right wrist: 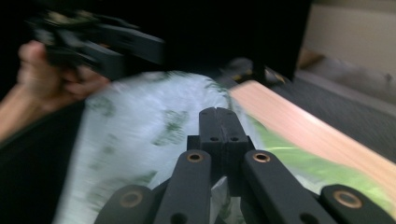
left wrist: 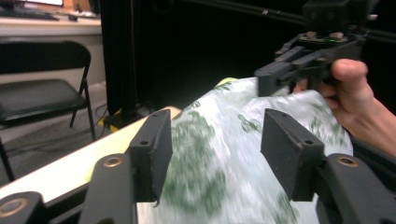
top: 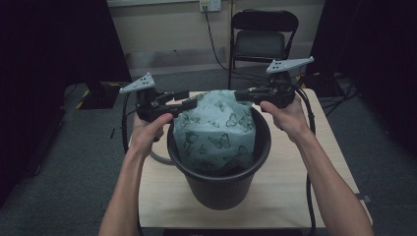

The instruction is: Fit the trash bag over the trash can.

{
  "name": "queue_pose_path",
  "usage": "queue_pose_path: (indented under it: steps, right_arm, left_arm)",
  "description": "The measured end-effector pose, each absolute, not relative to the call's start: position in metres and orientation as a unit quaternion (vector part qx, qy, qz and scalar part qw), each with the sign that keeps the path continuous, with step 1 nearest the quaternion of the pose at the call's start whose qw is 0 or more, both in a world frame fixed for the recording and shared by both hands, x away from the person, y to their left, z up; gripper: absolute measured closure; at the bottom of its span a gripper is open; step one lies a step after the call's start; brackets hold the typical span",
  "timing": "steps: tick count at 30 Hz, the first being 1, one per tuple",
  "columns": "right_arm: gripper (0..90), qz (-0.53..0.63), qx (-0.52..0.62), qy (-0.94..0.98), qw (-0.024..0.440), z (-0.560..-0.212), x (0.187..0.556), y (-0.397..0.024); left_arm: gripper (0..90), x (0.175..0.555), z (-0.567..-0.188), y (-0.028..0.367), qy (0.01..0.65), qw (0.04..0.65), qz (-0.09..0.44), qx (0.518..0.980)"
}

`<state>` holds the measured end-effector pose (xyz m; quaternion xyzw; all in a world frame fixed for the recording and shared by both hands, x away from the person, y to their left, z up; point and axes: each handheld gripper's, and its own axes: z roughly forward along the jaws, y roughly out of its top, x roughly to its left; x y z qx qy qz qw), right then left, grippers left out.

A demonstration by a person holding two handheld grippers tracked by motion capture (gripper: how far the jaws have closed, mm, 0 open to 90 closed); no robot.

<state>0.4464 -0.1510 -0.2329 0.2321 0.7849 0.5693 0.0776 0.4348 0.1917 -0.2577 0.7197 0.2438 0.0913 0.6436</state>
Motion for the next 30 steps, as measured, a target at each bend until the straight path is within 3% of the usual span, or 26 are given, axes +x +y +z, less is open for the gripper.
queue_pose_path:
  steps: [11, 12, 13, 16, 17, 18, 23, 30]
  right_arm:
    - [90.0, 0.616, 0.166, 0.766, 0.081, -0.188, 0.418, -0.123]
    - [90.0, 0.620, 0.157, 0.765, 0.078, -0.184, 0.417, -0.116]
    - [90.0, 0.620, 0.157, 0.765, 0.078, -0.184, 0.417, -0.116]
    - [87.9, 0.622, 0.149, 0.765, 0.078, -0.184, 0.416, -0.109]
    - [87.9, 0.622, 0.149, 0.765, 0.078, -0.184, 0.416, -0.109]
    - [73.9, 0.624, 0.160, 0.760, 0.088, -0.186, 0.416, -0.112]
    - [56.4, 0.644, 0.199, 0.734, 0.086, -0.195, 0.426, -0.136]
    - [42.8, 0.632, 0.255, 0.725, 0.097, -0.221, 0.446, -0.163]
  left_arm:
    - [31.7, 0.428, -0.226, 0.169, 0.181, 0.661, 0.114, 0.719]
    - [33.3, 0.429, -0.224, 0.165, 0.181, 0.659, 0.113, 0.722]
    - [40.9, 0.429, -0.224, 0.165, 0.181, 0.659, 0.113, 0.722]
    - [77.7, 0.426, -0.225, 0.165, 0.160, 0.654, 0.121, 0.729]
    - [85.8, 0.426, -0.225, 0.165, 0.160, 0.654, 0.121, 0.729]
    - [89.6, 0.422, -0.227, 0.169, 0.154, 0.658, 0.123, 0.727]
    - [90.0, 0.419, -0.234, 0.178, 0.162, 0.657, 0.129, 0.725]
    - [90.0, 0.415, -0.239, 0.189, 0.154, 0.675, 0.123, 0.711]
